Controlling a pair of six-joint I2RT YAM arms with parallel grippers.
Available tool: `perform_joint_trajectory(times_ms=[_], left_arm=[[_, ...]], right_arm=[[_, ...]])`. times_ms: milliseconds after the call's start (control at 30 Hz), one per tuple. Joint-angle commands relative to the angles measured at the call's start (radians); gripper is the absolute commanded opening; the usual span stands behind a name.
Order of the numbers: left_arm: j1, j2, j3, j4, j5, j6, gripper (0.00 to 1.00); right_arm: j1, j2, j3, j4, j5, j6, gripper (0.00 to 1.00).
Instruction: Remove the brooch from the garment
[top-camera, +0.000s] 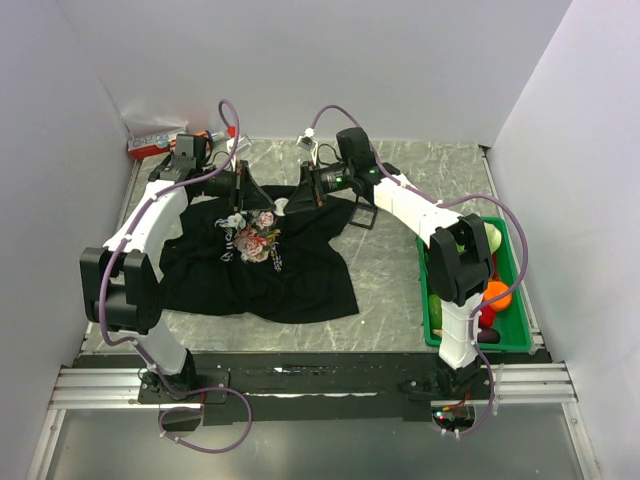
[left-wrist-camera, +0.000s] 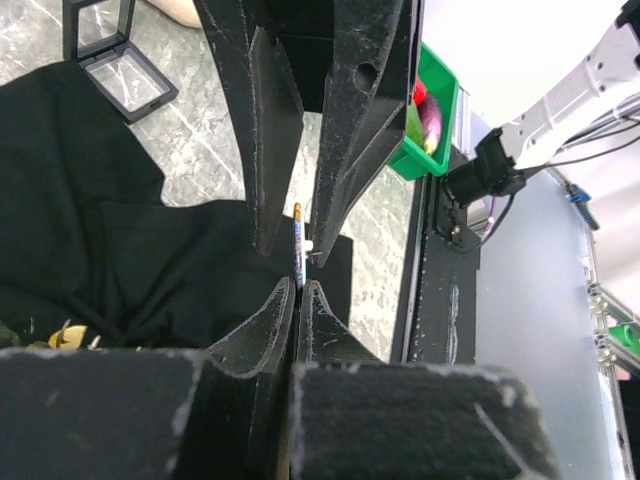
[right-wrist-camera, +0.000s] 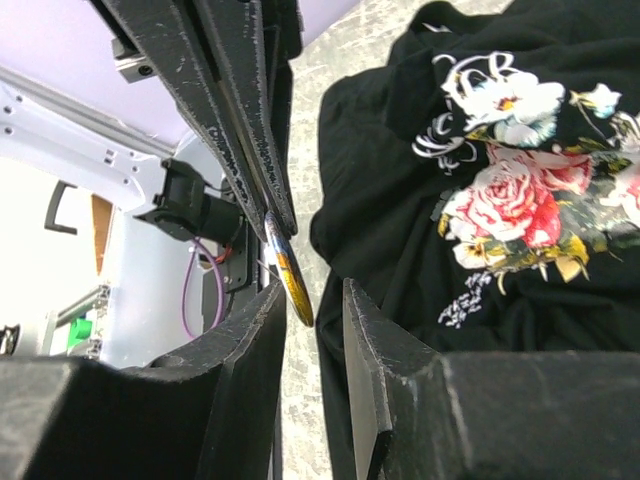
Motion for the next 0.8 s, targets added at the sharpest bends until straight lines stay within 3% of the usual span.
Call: perform_joint_trajectory(times_ms=[0,767], left_arm=[[-0.033,0.009,0.069,-0.051,0.056,0.076,0.01],[-0.074,0.025,0.139,-0.217,-0.057,0.26,0.01]], right_arm=[[-0.004,0.008,0.047,-0.014,0.094,0.013,0.36],[-0.034,0.043,0.087,-0.031,0.221,0.121,0.35]])
